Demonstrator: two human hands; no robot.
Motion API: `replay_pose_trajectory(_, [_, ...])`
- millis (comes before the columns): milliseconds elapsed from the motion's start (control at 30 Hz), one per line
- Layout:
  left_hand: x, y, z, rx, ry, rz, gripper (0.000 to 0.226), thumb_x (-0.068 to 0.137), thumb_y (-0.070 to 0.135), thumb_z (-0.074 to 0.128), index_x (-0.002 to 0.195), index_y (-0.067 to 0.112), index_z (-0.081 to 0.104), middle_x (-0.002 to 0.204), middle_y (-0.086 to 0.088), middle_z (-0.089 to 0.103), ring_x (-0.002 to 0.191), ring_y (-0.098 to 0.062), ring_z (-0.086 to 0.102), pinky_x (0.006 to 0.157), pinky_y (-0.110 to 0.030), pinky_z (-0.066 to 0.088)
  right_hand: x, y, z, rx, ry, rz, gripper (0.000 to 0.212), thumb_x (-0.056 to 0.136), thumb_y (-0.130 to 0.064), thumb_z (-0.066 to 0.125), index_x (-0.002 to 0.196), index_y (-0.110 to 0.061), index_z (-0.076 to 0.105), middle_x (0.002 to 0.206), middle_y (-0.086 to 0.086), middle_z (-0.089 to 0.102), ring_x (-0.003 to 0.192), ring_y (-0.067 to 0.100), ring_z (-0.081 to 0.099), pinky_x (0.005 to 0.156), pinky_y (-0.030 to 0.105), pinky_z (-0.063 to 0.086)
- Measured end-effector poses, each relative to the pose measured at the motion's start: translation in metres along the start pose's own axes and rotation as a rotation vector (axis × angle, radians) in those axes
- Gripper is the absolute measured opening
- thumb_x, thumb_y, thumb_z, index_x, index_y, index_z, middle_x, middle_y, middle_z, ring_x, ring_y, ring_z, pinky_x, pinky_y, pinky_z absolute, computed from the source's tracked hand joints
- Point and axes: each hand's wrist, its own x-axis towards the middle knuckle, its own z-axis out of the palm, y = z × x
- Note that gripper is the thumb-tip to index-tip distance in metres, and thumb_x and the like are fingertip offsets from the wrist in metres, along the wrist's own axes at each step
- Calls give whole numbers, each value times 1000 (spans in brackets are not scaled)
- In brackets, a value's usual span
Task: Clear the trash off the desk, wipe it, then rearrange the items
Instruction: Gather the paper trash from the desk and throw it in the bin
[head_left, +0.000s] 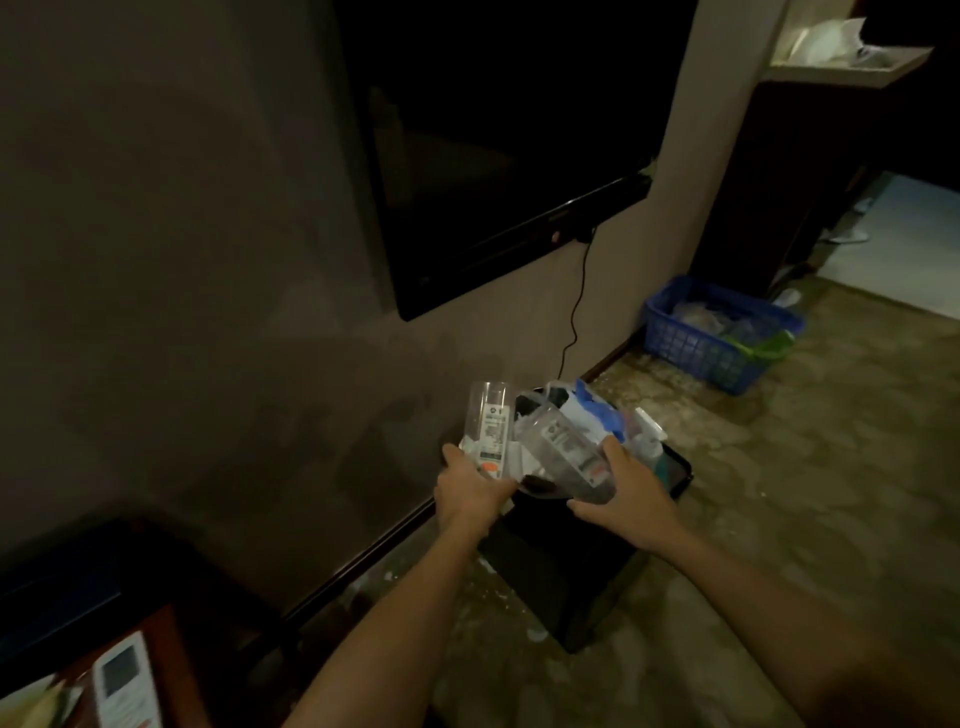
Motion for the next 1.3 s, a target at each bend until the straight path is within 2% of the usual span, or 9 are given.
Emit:
replay_pose_trajectory(133, [44,20,29,-2,24,-47,62,71,29,82,110,23,34,116,-7,56,100,-23,61,76,-34,57,56,39,-9,13,-123,8,84,70,-53,74,135,-27,27,137,-1,41,120,18,46,99,35,45])
replay_pose_trajectory(333, [87,48,73,6,164,-155,70,65,31,84,114,21,35,115,-8,57,100,-27,62,79,-43,58,132,94,-23,36,-314,-121,79,63,-61,71,126,-29,34,126,-3,50,114,16,51,94,34,47])
replay_pose_trajectory(533, [101,62,105,-25,302,-293,64,68,31,84,109,20,36,116,-8,59,103,-25,61,81,-36,56,194,119,-22,24,-530,-239,82,66,-58,74,128,-23,34,127,-2,49,114,19,52,93,35,46])
replay_pose_trajectory(633, [107,62,108,-29,324,-360,63,70,31,82,112,17,37,116,-8,59,101,-25,63,74,-32,56,222,121,-16,19,-603,-208,67,72,-43,77,120,-19,36,118,1,52,107,20,54,84,32,46])
replay_pose_trajectory(700, [111,58,110,-37,339,-400,63,71,30,82,113,16,37,115,-8,59,99,-23,63,70,-29,54,237,121,-7,0,-682,-171,69,73,-43,77,122,-22,32,119,3,54,103,21,56,82,33,47])
replay_pose_trajectory(833, [118,47,113,-8,324,-429,60,75,32,78,116,16,36,111,-4,59,94,-18,62,67,-26,54,265,119,16,-203,-815,-184,103,76,-44,75,147,-13,8,134,11,48,115,29,53,90,37,47])
replay_pose_trajectory(933, [127,41,110,15,308,-390,57,77,30,76,117,17,37,110,-1,60,88,-13,61,64,-21,53,283,119,36,-342,-884,-186,115,72,-42,78,151,-11,0,146,12,37,126,30,46,102,40,42])
replay_pose_trajectory(1167, [144,27,106,-112,254,-446,58,75,22,79,116,25,39,115,3,58,98,-13,63,71,-24,57,297,118,91,-724,-971,-228,89,76,-41,75,143,-15,22,146,16,30,130,36,39,104,44,40])
replay_pose_trajectory(1300, [150,19,108,-132,251,-453,63,73,23,79,119,27,37,112,5,59,92,-10,64,67,-22,58,295,134,114,-782,-946,-180,90,91,-30,59,151,-9,-5,158,15,6,140,37,21,112,43,27])
